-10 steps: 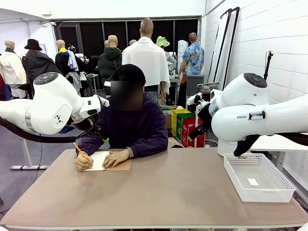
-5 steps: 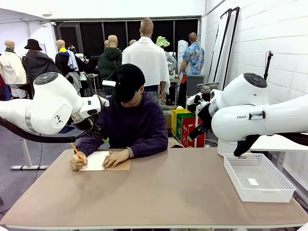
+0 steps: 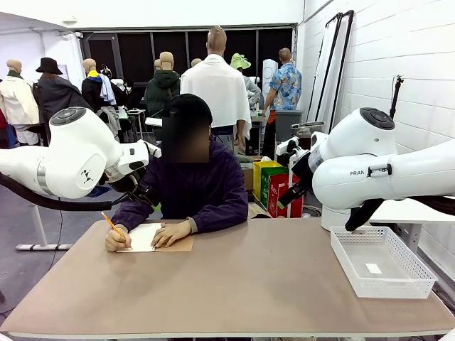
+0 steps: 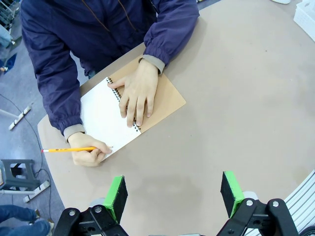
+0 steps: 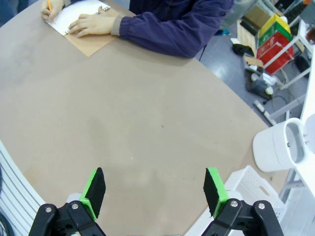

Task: Sort the paper based on its condition.
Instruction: If a person hands you a paper, place it in the Organizing basket , and if it's crumpled, put it in the Trash can.

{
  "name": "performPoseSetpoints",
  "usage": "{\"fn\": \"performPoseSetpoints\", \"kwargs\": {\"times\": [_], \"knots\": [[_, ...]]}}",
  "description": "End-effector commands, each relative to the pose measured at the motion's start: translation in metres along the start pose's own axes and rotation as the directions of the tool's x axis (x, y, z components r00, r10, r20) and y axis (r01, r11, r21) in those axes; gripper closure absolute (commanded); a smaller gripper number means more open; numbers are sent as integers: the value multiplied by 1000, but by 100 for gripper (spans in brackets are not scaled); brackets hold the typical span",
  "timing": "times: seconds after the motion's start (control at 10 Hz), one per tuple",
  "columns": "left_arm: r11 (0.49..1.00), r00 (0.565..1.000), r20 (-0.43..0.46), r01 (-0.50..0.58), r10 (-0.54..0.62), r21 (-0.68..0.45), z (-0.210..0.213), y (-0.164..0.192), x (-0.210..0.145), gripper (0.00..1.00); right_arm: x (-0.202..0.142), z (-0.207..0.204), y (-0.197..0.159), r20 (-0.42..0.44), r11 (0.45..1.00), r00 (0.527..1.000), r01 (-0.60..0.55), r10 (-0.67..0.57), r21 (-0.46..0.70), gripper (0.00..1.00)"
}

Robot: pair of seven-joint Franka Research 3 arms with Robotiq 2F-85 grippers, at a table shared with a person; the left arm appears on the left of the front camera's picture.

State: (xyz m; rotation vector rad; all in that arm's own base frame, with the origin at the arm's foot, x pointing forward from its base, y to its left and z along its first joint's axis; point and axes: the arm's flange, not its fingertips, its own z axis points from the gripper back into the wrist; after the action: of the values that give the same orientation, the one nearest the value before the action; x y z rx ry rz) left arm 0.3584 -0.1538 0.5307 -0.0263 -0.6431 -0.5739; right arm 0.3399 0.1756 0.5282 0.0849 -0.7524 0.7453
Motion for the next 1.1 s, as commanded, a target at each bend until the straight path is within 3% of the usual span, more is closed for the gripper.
{"fn": "performPoseSetpoints", "kwargs": {"times": [0.0,1.0], "knots": [[1000,1000,10,7,-7,7,0,0,1,0,0,0,-1,0,1000,1000,0,0,1,0],[1000,1000,10,7,-7,7,0,0,1,0,0,0,-1,0,1000,1000,0,0,1,0]]}}
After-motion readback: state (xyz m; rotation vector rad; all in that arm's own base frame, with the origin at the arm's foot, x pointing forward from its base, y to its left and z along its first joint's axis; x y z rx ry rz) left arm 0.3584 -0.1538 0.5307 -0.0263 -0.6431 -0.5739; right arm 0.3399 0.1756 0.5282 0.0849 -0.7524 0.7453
